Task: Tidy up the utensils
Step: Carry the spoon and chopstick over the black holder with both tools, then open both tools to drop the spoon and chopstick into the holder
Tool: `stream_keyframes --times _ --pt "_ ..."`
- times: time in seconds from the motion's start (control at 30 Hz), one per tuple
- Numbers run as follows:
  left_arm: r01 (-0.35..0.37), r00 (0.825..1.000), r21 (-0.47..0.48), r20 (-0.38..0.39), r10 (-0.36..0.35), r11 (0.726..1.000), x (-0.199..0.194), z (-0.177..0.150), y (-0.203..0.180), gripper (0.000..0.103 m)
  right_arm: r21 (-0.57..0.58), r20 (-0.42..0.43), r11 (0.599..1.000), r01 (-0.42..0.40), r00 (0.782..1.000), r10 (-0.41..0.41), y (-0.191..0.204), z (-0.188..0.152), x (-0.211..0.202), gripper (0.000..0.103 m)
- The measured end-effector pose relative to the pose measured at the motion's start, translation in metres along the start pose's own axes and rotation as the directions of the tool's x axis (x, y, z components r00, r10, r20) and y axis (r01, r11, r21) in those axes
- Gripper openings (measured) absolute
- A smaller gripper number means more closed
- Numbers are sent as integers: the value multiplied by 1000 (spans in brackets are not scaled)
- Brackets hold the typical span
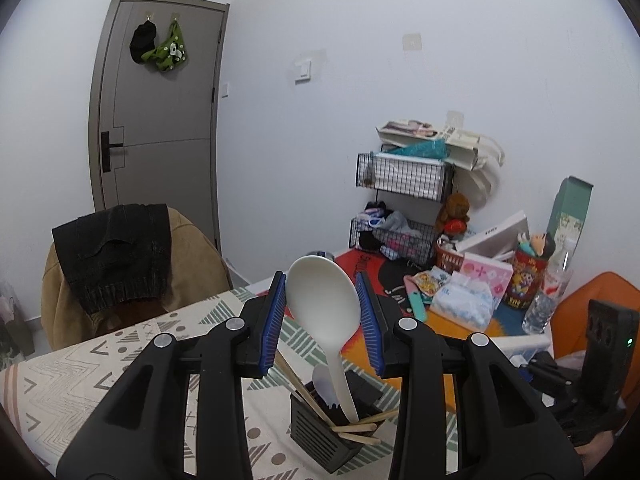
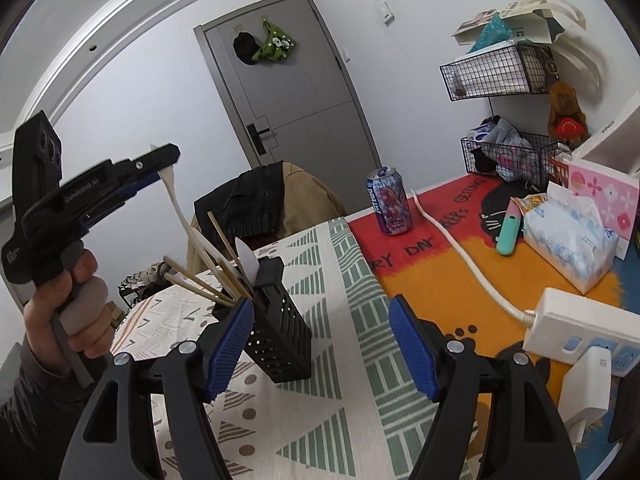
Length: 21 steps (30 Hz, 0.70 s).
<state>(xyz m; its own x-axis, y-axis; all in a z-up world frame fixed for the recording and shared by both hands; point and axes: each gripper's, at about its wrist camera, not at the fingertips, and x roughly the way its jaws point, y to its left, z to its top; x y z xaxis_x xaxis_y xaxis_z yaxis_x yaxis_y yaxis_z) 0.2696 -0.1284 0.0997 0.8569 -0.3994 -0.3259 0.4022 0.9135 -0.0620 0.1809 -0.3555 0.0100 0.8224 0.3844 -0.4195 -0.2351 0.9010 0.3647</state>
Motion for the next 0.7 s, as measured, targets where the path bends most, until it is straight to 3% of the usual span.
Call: stream_keyframes --times 0.1,0.17,0.3,0.4,0.7 --pt "45 998 -12 -42 -46 999 7 -5 0 36 -1 -4 1000 -3 1000 3 0 -2 1 70" --pt "61 996 -23 -69 -62 998 8 -10 2 49 0 -7 1000 -6 1000 6 1 -3 2 70" --pt "87 991 -49 -97 -92 995 3 -17 9 55 -3 -15 1000 -19 1000 19 4 -7 5 71" --pt "72 991 -67 -107 -79 995 -6 -21 17 57 -4 -19 1000 -30 999 30 9 -8 7 71" --pt "10 994 -98 -111 -21 995 -44 -29 42 86 -20 -22 998 -60 998 59 27 -11 7 77"
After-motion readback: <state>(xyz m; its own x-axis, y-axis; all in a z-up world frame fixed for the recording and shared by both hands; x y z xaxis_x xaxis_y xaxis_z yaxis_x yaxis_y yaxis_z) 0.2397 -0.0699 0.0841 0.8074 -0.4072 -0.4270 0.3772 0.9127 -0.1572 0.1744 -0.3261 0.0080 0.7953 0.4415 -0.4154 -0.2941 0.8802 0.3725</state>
